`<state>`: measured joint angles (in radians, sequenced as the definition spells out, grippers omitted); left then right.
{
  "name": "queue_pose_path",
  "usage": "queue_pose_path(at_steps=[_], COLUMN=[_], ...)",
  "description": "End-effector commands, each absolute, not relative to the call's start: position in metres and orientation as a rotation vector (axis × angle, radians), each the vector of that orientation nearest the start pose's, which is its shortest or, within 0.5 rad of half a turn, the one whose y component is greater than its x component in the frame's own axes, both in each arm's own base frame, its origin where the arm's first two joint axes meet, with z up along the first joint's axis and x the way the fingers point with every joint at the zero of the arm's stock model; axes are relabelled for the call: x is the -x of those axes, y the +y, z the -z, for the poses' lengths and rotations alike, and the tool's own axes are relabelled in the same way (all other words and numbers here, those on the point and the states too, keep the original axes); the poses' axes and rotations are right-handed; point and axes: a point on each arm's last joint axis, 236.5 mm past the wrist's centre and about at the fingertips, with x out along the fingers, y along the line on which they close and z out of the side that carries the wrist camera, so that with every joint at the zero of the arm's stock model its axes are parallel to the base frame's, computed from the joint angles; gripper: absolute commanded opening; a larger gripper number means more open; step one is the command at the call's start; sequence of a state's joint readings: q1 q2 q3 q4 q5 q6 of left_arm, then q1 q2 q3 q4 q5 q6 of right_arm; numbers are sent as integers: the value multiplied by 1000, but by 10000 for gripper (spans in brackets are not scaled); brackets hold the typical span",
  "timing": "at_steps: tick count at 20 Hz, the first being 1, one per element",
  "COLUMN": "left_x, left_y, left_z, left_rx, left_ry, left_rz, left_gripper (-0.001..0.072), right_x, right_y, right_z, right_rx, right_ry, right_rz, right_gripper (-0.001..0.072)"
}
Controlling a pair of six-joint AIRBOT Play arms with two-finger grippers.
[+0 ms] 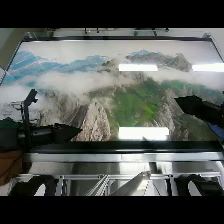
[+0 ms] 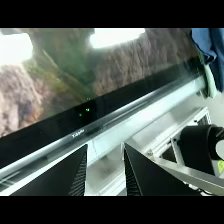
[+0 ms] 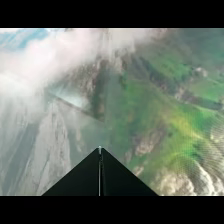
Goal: Fold the shirts.
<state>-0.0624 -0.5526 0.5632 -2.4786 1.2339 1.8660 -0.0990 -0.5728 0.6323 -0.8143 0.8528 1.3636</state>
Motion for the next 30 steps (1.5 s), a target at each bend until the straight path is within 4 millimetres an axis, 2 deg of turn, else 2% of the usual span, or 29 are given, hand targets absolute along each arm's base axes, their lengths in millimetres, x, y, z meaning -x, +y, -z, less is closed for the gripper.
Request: queue_pose_path(at_steps=[1,4,9,10,12,13,15,16,17,19,20,22,24,27,30], left_x=[-193,-195,-213,-217,-227,-231,-246,-256,-268,-285,-291,-304,-320,-334,-339], left_y=[-200,-205,-206,-202,-180,-157,-98,-65,-28,42,74,118,147,174,181], left_z=[-74,-77,-127,-131,-124,-116,-114,-123,-135,-153,-154,-132,-91,-25,35], left_rx=[492,480,424,396,334,260,94,-1,-74,-185,-201,-134,1,111,118], left_ry=[1106,1104,972,954,986,1014,1023,988,940,912,931,1013,1092,1212,1340], left_rz=[801,817,839,826,700,597,353,235,87,-159,-263,-366,-398,-377,-337], left_gripper=[248,248,250,294,298,299,368,464,720,720,720,713,713,713,714], right_x=[-308,-308,-308,-308,-308,-308,-308,-309,-309,-309,-309,-310,-312,-312,-312], right_y=[93,93,93,93,93,93,92,92,93,92,93,96,97,97,97], right_z=[-118,-118,-118,-118,-119,-118,-117,-117,-116,-116,-116,-121,-125,-125,-125], right_rx=[-534,-534,-534,-534,-535,-535,-535,-535,-537,-536,-540,-569,-588,-589,-589], right_ry=[680,680,680,680,679,679,683,685,688,687,687,674,659,661,660], right_rz=[-322,-322,-322,-322,-322,-322,-320,-320,-321,-320,-321,-331,-334,-335,-335], right_gripper=[18,18,18,19,18,19,18,18,18,19,18,18,19,19,20])
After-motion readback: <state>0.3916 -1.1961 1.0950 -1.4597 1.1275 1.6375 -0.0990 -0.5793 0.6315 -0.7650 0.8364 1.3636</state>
